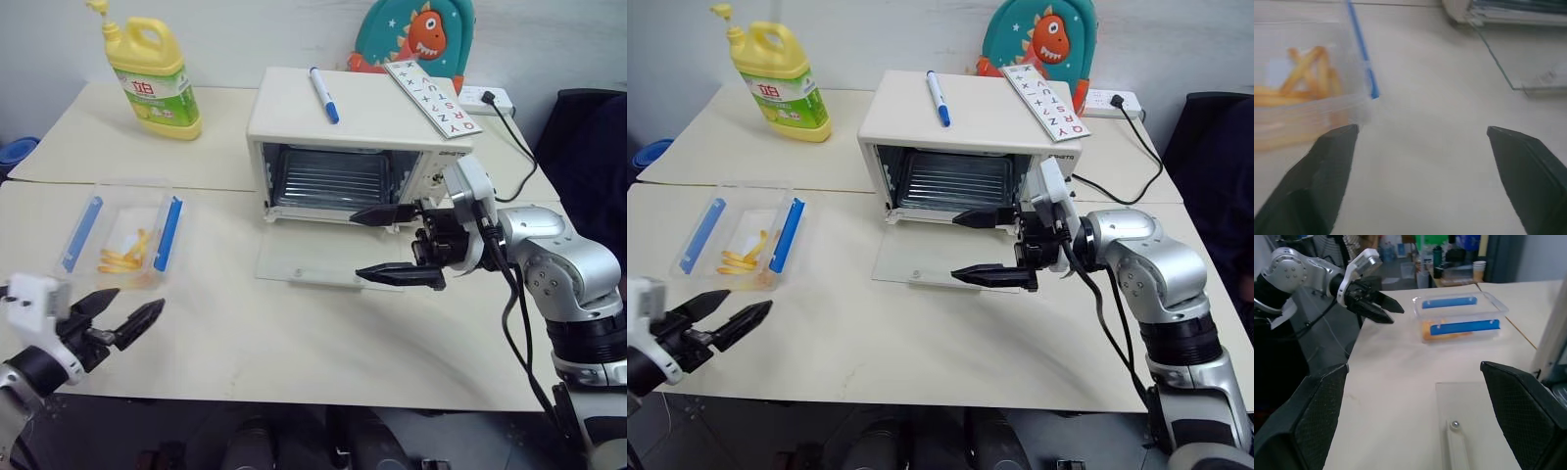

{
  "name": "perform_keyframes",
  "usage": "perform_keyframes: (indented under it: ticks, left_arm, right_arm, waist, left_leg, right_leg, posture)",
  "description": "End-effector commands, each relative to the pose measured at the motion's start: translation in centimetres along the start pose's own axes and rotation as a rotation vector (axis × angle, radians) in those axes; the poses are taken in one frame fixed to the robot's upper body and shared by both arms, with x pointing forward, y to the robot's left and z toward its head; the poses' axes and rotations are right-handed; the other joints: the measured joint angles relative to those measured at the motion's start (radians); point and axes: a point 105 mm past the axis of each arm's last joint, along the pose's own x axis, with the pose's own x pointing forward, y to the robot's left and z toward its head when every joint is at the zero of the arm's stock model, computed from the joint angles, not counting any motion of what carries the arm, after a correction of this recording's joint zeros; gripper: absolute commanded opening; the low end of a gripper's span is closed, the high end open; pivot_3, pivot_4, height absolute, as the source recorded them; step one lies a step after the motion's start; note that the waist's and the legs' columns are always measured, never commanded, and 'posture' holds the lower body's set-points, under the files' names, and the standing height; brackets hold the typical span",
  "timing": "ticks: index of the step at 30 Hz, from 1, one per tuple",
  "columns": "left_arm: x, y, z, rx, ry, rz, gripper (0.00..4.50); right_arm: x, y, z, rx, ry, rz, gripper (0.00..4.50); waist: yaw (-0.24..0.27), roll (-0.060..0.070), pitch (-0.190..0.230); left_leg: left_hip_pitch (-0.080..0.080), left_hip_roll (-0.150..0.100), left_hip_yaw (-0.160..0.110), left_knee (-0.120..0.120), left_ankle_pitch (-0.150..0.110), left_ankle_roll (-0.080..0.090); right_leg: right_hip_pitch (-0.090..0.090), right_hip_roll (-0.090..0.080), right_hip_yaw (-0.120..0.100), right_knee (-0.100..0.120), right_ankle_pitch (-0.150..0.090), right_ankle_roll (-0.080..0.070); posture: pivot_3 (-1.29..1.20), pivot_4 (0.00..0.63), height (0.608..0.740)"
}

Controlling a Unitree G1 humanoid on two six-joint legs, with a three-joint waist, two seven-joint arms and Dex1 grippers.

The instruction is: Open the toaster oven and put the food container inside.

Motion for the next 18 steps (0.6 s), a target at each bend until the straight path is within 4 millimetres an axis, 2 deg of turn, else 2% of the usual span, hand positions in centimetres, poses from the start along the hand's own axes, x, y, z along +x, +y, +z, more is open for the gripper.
perform_keyframes:
  ticks: [1, 5, 9, 15, 16, 18]
  left_arm:
    - [-0.3, 2.0, 0.8, -0.15, -0.068, 0.16, 4.47]
    - [-0.2, 4.3, -0.3, -0.357, -0.052, 0.332, 4.47]
    - [1.8, 5.6, 0.0, -0.514, -0.094, 0.395, 4.47]
    - [4.9, 5.4, 1.9, -0.629, -0.125, 0.395, 4.47]
    - [5.4, 5.4, 1.9, -0.64, -0.111, 0.399, 4.47]
    - [6.5, 5.4, 0.4, -0.672, -0.024, 0.449, 4.47]
  right_arm:
    - [0.2, 0.0, 0.8, -0.047, -0.013, 0.025, 4.5]
    - [0.1, 0.0, 1.2, -0.044, -0.03, 0.025, 4.5]
    - [0.0, 0.2, 1.2, -0.042, -0.032, 0.007, 4.5]
    - [-0.3, 0.4, 1.4, -0.023, -0.057, -0.028, 4.5]
    - [-0.3, 0.5, 1.3, -0.023, -0.058, -0.032, 4.5]
    - [-0.2, 0.7, 1.2, -0.025, -0.062, -0.048, 4.5]
  waist:
    - [0.001, -0.002, -0.001]
    - [0.001, -0.003, -0.002]
    - [-0.004, -0.003, -0.002]
    - [-0.002, -0.005, -0.002]
    - [-0.002, -0.005, -0.002]
    - [-0.004, -0.005, -0.002]
  left_leg:
    - [0.0, 0.0, 0.0, 0.0, 0.0, 0.0]
    - [-0.001, 0.0, 0.001, -0.001, -0.001, 0.0]
    - [-0.001, 0.001, 0.0, -0.001, -0.001, -0.001]
    - [-0.001, 0.001, 0.0, -0.001, 0.0, -0.002]
    - [-0.001, 0.001, 0.0, -0.001, 0.0, -0.002]
    - [-0.001, 0.001, 0.001, -0.001, -0.001, -0.003]
  right_leg:
    - [0.0, 0.0, 0.0, 0.0, 0.0, 0.0]
    - [-0.001, 0.0, 0.0, 0.0, 0.0, 0.0]
    - [-0.001, 0.001, 0.0, 0.0, 0.0, 0.0]
    - [-0.001, 0.0, 0.0, 0.0, 0.0, 0.0]
    - [-0.001, 0.0, 0.0, 0.0, 0.0, 0.0]
    - [-0.001, 0.0, 0.0, 0.0, 0.0, 0.0]
  posture:
    - [0.0, 0.15, 0.74]
    - [0.0, 0.15, 0.74]
    - [0.0, 0.15, 0.74]
    - [0.0, 0.15, 0.74]
    - [0.0, 0.15, 0.74]
    - [0.0, 0.15, 0.74]
